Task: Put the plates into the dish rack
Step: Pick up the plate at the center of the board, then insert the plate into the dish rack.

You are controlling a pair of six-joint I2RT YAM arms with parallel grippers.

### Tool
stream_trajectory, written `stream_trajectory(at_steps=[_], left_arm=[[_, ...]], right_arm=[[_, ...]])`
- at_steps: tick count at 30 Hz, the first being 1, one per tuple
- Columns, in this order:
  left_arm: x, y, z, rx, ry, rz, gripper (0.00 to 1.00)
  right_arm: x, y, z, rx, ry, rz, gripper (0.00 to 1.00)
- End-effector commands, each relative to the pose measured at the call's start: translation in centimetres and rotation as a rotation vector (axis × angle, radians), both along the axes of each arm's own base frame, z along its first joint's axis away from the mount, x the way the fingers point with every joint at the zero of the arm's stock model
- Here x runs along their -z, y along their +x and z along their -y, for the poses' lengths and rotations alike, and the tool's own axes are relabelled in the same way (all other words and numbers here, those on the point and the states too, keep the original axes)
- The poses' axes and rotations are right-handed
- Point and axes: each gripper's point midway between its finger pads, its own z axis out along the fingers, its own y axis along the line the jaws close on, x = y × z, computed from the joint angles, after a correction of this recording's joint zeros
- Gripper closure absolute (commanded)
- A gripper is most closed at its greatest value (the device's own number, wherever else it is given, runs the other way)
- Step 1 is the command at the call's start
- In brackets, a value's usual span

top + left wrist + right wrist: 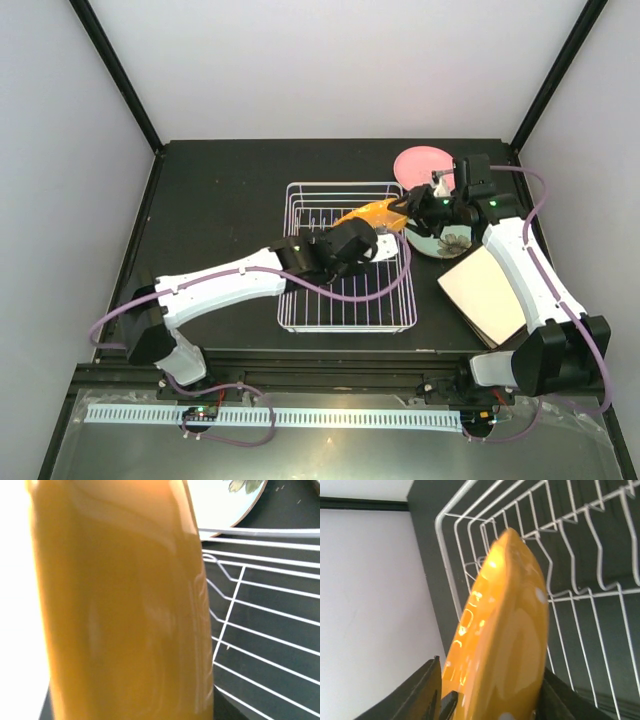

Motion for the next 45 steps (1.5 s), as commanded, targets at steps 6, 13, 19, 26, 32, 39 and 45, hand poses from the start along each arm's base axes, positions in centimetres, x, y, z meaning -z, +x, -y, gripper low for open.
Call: stream_trajectory(at_steps=[6, 13, 19, 26, 32, 39, 45], left_arm=[[-9.6, 4.7, -7.6, -0.279, -0.454, -0.049, 0.87], [-9.7, 7.0, -12.9, -0.498, -0.637, -0.153, 0.98], [-9.6, 8.0, -13.9, -0.603, -0.759, -0.196, 0.98], [-10.5, 8.3, -12.6, -0.619, -0.899, -0.327, 0.98], [-9.2, 8.1, -12.5, -0.664, -0.976, -0.43, 0.98], [-6.7, 8.0, -12.4, -0.701, -0.999, -0.473, 0.98], [-4.9, 9.0, -12.0, -0.715, -0.993, -0.463, 0.98]], right_arm=[[-3.9, 1.3, 1.1, -0.024, -0.058, 0.217, 0.23], [-3.9, 1.6, 4.1, 0.044, -0.127, 0.235, 0.14], [-3.2, 1.6, 4.4, 0.048, -0.136, 0.225, 0.13], [-2.2, 1.4, 4.7, 0.042, -0.151, 0.21, 0.13], [-1.2, 1.1, 5.2, 0.047, -0.158, 0.192, 0.13], [-0.9, 0.8, 6.2, 0.062, -0.166, 0.187, 0.13], [-0.6, 0.6, 7.3, 0.077, -0.201, 0.186, 0.13]])
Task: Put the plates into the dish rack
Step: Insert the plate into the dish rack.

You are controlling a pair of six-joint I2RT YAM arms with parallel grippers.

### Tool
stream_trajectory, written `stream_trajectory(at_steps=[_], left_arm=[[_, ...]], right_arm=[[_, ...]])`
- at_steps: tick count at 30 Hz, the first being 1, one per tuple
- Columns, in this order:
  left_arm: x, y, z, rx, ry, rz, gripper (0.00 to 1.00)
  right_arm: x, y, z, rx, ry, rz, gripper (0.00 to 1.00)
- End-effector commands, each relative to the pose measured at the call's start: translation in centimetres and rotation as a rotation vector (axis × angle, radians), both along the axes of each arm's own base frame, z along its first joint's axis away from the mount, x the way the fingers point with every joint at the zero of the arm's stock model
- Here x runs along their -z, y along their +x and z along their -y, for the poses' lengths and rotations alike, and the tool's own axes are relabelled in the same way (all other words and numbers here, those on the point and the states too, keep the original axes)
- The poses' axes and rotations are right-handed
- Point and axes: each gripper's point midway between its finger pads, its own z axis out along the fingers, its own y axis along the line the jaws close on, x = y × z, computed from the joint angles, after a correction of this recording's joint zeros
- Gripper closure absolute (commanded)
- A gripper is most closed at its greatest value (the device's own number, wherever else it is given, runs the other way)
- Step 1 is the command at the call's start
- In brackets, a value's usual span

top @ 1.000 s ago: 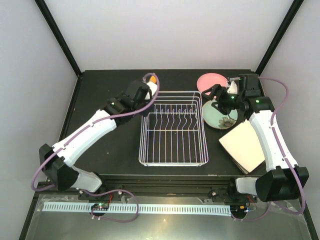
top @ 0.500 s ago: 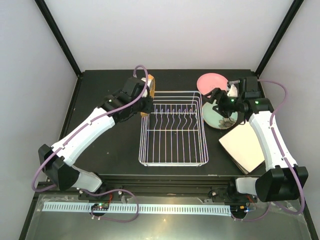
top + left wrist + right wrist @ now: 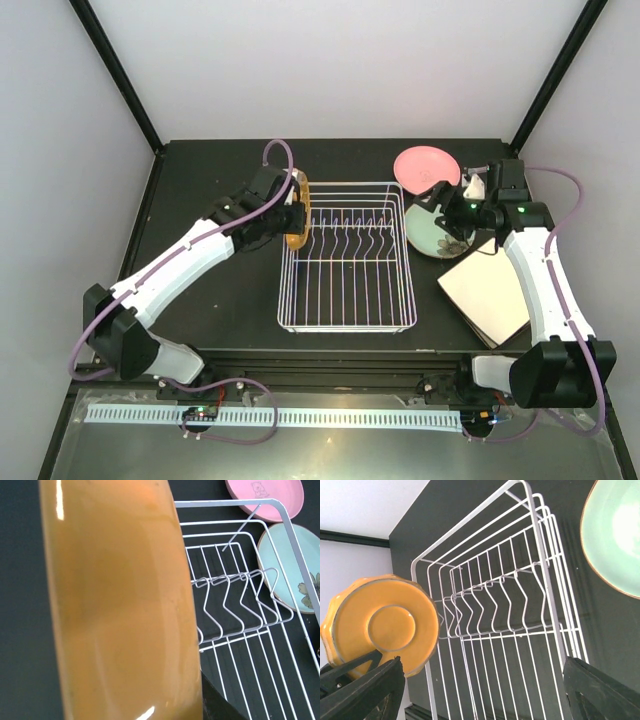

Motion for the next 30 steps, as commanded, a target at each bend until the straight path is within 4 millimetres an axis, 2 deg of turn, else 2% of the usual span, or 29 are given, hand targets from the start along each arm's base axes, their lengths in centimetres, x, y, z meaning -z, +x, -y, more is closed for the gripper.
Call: stream_trajectory(at_steps=[1, 6, 13, 16, 25, 30], left_arm=[[-4.4, 2.8, 1.3, -0.029, -0.121, 0.165, 0.99], [-3.0, 3.3, 1.7, -0.027, -0.106, 0.144, 0.98], [-1.1, 4.3, 2.1, -0.044, -0.105, 0.113, 0.99], [0.1, 4.4, 2.6, -0.037, -0.102, 0.076, 0.98], [3.9, 3.5, 2.3, -0.056, -0.061, 0.018, 0.98], [5.6, 3.8, 3.5, -0.016, -0.057, 0.007, 0.98]], right_arm=[[0.1, -0.6, 1.1, 0.011, -0.047, 0.016, 0.12], [0.3, -0.7, 1.5, 0.014, -0.064, 0.021, 0.06], [0.4, -0.8, 1.7, 0.022, -0.07, 0.016, 0.05], [0.5, -0.8, 1.8, 0.023, -0.073, 0.012, 0.05], [0.9, -0.9, 2.0, 0.029, -0.077, 0.005, 0.05], [0.9, -0.7, 2.0, 0.025, -0.074, 0.005, 0.05]])
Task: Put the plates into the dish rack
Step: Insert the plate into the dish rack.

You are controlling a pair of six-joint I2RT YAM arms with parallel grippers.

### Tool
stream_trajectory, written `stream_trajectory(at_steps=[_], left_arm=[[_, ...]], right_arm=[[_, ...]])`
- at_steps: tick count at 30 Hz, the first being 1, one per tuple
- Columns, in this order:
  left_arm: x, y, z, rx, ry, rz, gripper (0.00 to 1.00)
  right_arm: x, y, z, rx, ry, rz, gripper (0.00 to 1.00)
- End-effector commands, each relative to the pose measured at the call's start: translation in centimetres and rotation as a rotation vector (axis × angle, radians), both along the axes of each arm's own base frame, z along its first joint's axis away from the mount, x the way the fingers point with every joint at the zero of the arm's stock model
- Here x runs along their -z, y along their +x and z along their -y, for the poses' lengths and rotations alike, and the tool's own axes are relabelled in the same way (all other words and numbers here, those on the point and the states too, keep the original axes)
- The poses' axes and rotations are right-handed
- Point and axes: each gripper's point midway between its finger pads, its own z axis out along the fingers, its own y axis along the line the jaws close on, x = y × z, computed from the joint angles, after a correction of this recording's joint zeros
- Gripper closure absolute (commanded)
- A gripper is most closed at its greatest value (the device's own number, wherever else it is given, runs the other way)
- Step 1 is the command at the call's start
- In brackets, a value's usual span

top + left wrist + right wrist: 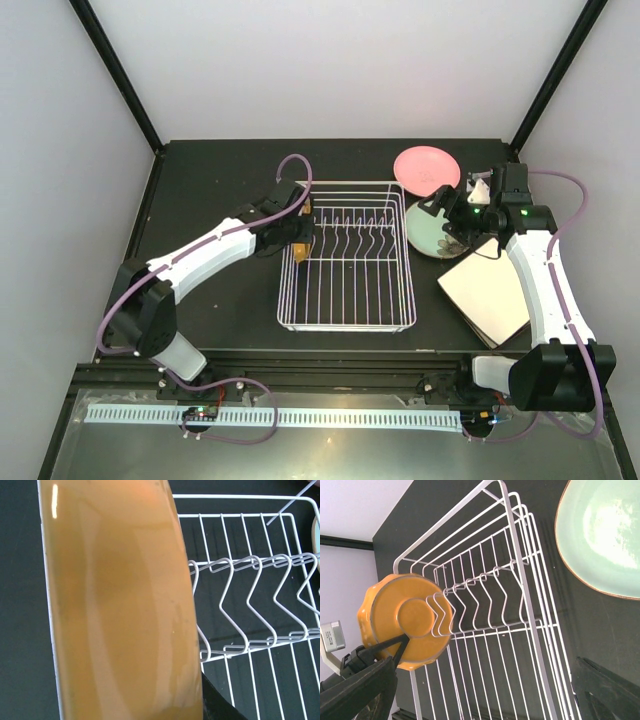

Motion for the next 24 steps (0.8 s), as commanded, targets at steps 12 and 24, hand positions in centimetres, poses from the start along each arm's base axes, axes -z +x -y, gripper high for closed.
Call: stream_trajectory(at_steps=[12, 24], left_arm=[[-2.1, 1.7, 4.9, 0.088, -0.099, 0.11, 0.65], [-6.2, 1.0, 3.6, 0.076, -0.076, 0.18, 0.32]], right_arm=[[0.6, 0.0, 0.3, -0.013, -0.023, 0.006, 0.05], [1.3, 0.1, 0.0, -0.016, 0.002, 0.002, 0.05]])
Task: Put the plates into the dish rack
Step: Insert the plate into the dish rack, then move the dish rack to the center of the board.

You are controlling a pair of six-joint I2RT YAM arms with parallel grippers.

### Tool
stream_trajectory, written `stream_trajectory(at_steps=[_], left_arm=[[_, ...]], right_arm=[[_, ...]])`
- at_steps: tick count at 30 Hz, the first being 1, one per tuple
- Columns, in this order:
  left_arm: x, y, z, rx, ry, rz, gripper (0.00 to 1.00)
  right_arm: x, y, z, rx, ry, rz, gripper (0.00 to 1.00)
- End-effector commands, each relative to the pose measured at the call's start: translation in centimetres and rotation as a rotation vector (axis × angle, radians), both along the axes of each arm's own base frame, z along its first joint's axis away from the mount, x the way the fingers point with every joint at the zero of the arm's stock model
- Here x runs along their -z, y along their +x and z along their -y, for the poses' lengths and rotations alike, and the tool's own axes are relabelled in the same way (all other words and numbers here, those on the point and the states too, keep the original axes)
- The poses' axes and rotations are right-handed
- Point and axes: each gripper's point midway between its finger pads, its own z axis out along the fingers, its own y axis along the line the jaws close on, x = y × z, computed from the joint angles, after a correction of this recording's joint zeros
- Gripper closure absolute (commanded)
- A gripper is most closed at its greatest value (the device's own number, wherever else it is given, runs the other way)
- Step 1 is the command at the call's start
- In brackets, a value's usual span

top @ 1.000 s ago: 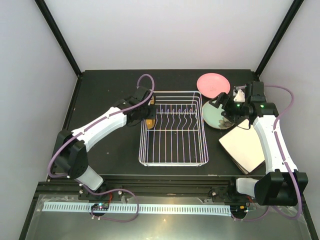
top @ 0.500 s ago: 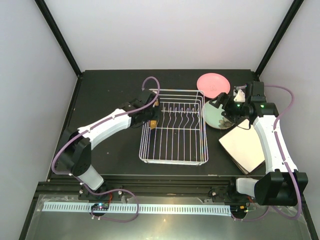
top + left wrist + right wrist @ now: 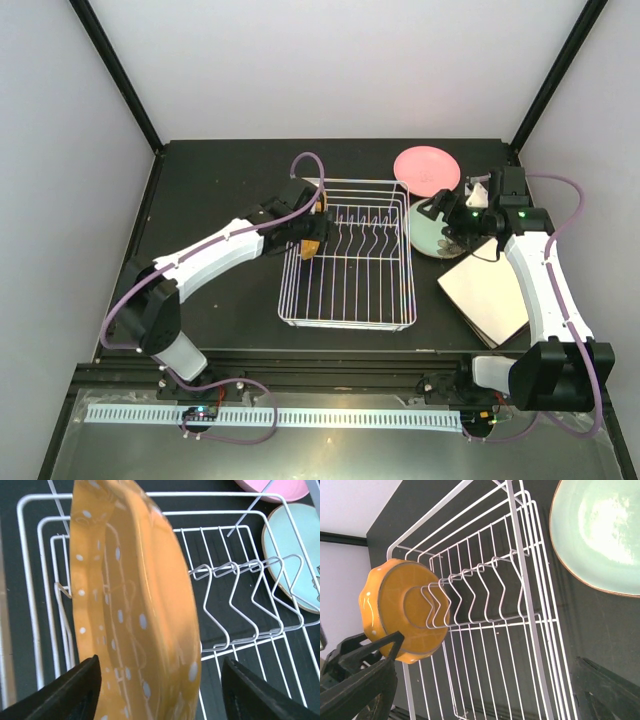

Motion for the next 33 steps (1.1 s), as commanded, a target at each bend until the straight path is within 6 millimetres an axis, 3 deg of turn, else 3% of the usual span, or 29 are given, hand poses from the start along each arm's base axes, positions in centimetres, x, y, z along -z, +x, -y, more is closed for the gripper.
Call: stream_trajectory(at_steps=[1, 7, 10, 12, 16, 22, 29, 33], left_arm=[[-5.7, 0.3, -0.9, -0.019, -0.023, 0.109, 0.29], [-8.9, 0.0, -3.5, -0.039, -0.048, 0.157, 0.17], [-9.2, -0.3, -5.2, -0.035, -0.056, 0.154, 0.12], [-8.2, -0.3, -6.4, -0.029, -0.058, 0.119, 0.13], [-4.9, -0.6, -7.9, 0.006, -0.091, -0.007, 0.32], [-0.9, -1.1, -7.7, 0.106, -0.1, -0.171, 0.42], [-0.3, -0.7, -7.3, 0.118, -0.105, -0.18, 0.44], [1.0, -0.5, -8.3, 0.083, -0.047, -0.197, 0.46]], right_arm=[[0.3, 0.4, -0.1, -0.007, 0.013, 0.015, 0.05], [0.5, 0.5, -0.2, -0.011, 0.023, 0.014, 0.05], [0.5, 0.6, -0.3, -0.015, 0.024, 0.017, 0.05], [0.4, 0.6, -0.3, -0.017, 0.024, 0.02, 0.05], [0.3, 0.5, -0.4, -0.021, 0.026, 0.025, 0.05], [0.3, 0.3, -0.3, -0.021, 0.018, 0.023, 0.05], [0.7, 0.2, -0.2, -0.015, 0.012, 0.015, 0.05], [0.8, 0.2, -0.1, -0.014, 0.007, 0.012, 0.05]])
